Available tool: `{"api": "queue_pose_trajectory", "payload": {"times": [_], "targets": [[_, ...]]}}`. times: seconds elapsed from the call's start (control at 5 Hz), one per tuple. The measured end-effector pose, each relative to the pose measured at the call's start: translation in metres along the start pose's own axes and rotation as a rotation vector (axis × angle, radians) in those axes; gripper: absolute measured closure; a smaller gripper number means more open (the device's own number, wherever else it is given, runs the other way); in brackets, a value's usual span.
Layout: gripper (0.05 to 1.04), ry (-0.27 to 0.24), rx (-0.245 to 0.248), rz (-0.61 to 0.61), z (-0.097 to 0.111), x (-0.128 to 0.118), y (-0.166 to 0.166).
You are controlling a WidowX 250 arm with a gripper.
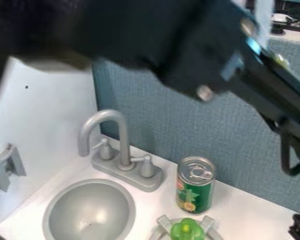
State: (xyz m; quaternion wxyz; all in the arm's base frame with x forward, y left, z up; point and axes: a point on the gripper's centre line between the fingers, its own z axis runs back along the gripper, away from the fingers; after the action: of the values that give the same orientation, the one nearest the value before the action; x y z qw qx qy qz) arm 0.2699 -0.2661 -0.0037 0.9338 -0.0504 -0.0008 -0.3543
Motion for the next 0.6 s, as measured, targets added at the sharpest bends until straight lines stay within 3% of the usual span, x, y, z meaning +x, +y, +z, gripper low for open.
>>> {"api": "queue_pose_trajectory", "payload": {"times": [0.2,0.4,0.6], "targets": [[0.731,-0.084,0.075,0.046,0.041,-0.022,0.001],[0.731,-0.108,0.099,0.123,0.053,-0.06,0.002],[0.731,-0.048,0.123,0.224,0.049,-0.098,0.013]]}}
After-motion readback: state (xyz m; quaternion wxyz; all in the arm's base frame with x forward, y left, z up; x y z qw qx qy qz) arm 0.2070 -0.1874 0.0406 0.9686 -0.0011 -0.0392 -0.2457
